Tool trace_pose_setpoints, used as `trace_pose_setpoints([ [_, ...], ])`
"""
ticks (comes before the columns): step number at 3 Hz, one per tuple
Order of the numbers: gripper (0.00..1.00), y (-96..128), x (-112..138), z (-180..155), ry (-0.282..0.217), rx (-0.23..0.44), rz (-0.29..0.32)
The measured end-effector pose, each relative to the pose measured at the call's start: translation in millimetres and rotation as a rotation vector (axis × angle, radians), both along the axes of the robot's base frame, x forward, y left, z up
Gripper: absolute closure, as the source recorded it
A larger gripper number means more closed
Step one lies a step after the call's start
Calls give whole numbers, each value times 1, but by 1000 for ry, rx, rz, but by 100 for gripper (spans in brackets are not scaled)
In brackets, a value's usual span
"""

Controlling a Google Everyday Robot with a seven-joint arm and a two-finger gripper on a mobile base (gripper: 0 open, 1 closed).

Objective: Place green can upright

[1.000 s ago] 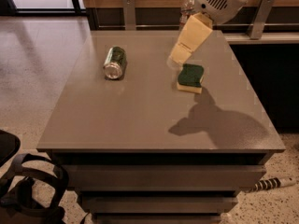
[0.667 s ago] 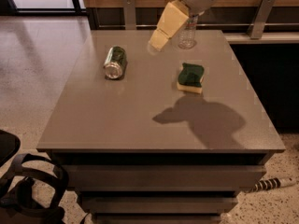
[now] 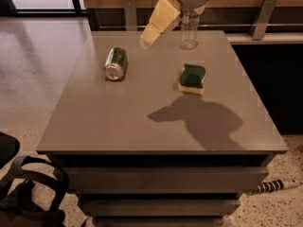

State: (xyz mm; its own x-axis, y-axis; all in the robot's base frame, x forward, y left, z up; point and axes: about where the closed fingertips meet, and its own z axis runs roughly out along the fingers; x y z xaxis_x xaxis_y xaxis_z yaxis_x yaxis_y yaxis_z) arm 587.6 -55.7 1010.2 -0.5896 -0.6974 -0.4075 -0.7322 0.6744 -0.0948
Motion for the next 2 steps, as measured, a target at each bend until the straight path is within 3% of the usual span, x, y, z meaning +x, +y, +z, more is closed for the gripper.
trace_pose_setpoints([
  [1,0,14,23,-3,11,5,-33],
  [2,0,55,54,-14,29,7,-85],
])
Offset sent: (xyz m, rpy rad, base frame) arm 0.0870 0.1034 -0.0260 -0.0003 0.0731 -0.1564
